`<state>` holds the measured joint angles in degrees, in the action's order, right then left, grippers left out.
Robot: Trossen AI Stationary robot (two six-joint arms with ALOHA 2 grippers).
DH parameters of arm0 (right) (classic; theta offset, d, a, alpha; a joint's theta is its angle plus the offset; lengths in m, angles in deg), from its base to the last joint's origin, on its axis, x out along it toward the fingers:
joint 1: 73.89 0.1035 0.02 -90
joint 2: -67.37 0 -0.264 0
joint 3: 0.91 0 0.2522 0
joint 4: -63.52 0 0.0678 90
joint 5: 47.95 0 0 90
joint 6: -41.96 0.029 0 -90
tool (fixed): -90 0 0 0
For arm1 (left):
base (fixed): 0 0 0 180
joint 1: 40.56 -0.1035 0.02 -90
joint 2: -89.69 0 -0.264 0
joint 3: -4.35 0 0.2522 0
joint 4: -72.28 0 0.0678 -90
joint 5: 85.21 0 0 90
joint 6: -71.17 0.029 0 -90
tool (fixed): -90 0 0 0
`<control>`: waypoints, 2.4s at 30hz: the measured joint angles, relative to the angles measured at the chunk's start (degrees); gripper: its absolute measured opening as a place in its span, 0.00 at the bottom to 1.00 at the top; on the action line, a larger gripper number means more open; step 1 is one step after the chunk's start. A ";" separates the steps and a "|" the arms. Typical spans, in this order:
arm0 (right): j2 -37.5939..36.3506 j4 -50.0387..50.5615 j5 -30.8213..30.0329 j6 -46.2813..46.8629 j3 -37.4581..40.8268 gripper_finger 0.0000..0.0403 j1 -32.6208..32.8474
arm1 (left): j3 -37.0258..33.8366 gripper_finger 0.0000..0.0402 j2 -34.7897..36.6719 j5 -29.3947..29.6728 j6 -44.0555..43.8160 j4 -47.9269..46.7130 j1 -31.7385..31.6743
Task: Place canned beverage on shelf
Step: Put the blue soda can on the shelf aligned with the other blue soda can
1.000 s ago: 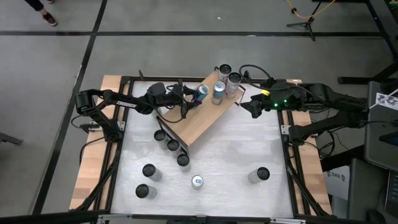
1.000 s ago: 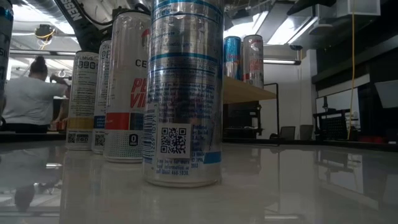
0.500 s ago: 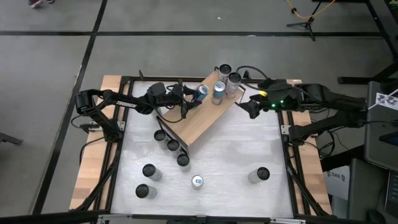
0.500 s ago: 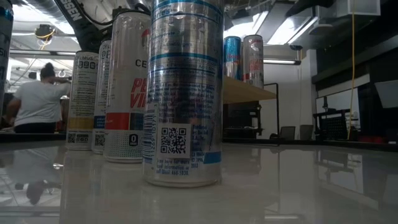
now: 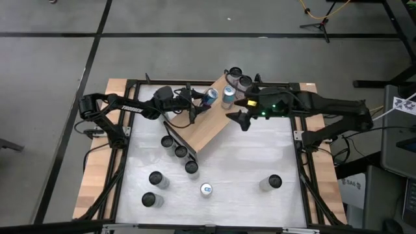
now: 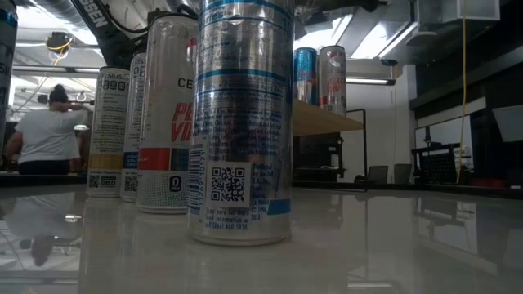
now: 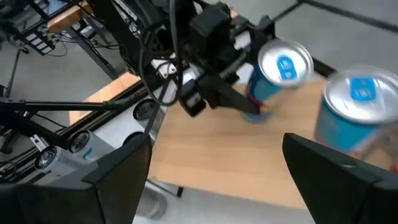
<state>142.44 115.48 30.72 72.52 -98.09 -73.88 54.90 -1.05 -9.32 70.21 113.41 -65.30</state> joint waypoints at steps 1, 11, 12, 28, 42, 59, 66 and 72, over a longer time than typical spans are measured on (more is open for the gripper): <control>0.49 -0.80 -0.02 -1.17 0.00 0.88 -0.03 | 0.00 0.60 0.00 0.00 0.00 0.00 0.00; 4.78 -2.76 -1.53 -4.08 0.00 0.88 -0.04 | 0.00 0.60 0.00 -0.02 0.00 0.02 0.00; 5.22 -2.75 -1.53 -4.08 0.02 0.88 -0.04 | 0.00 0.60 0.00 -0.02 0.02 0.02 0.00; 11.70 -3.10 -1.11 -4.06 0.02 0.88 -0.02 | -0.02 0.61 0.00 -0.01 0.04 0.03 0.00; 14.88 -5.39 -2.08 -4.05 0.04 0.88 -0.02 | -0.02 0.61 0.00 0.02 0.07 0.04 0.00; 14.86 -5.36 -1.64 -4.04 0.04 0.88 -0.02 | -0.02 0.61 -0.02 0.11 0.07 0.04 0.00; 14.86 -5.35 -1.64 -4.04 0.04 0.88 -0.04 | -0.02 0.61 -0.02 0.12 0.07 0.02 0.02; 14.84 -5.33 -1.64 -4.04 0.04 0.88 -0.02 | -0.02 0.61 -0.02 0.15 0.07 0.02 0.02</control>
<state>157.28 110.15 29.08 68.48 -98.05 -73.90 54.88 -1.08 -9.17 70.28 113.44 -65.27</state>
